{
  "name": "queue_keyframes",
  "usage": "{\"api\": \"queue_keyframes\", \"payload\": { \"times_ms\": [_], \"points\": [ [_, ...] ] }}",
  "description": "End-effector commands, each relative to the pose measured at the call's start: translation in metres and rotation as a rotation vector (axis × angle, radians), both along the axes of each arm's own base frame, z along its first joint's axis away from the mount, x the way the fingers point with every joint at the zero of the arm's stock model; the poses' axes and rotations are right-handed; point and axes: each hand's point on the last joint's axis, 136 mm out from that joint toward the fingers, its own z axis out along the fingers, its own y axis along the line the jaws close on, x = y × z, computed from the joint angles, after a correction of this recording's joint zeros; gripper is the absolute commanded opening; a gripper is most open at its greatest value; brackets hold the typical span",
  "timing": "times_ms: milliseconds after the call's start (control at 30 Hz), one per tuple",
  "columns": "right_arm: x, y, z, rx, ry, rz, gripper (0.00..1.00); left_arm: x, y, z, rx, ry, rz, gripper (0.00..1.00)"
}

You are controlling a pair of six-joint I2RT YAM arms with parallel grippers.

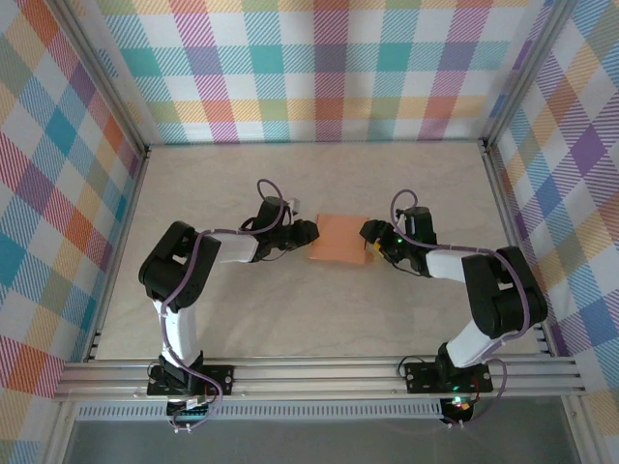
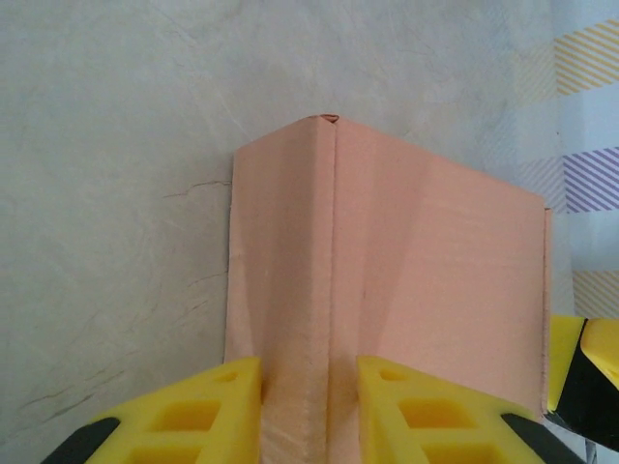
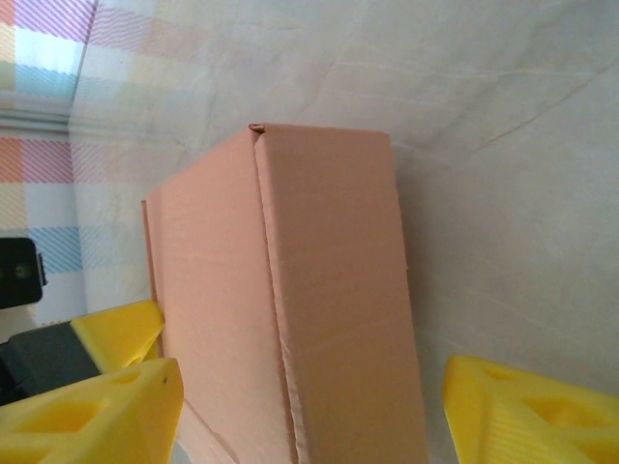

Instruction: Fold the paper box

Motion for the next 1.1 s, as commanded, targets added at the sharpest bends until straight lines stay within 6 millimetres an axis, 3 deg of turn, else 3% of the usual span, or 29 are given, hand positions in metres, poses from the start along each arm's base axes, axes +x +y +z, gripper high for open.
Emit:
{"api": "queue_keyframes", "payload": {
  "times_ms": [0, 300, 467, 667, 867, 1067],
  "points": [
    [0.002, 0.012, 0.007, 0.069, -0.026, 0.057, 0.71, -0.012, 0.021, -0.033, 0.037, 0.103, 0.034, 0.29],
    [0.005, 0.023, 0.008, 0.147, -0.016, 0.086, 0.73, -0.012, 0.028, -0.039, -0.038, 0.127, 0.05, 0.24],
    [0.008, 0.039, 0.026, 0.247, -0.057, 0.162, 0.67, -0.012, 0.027, -0.042, -0.036, 0.134, 0.039, 0.25],
    [0.01, 0.043, 0.035, 0.283, -0.067, 0.179, 0.56, -0.011, 0.027, -0.042, -0.032, 0.137, 0.037, 0.26],
    [0.008, 0.051, 0.048, 0.345, -0.078, 0.232, 0.49, -0.011, 0.028, -0.042, -0.023, 0.121, 0.031, 0.33],
    [0.008, 0.051, 0.052, 0.34, -0.075, 0.228, 0.37, -0.009, 0.032, -0.029, -0.007, 0.066, 0.037, 0.49]
  ]
}}
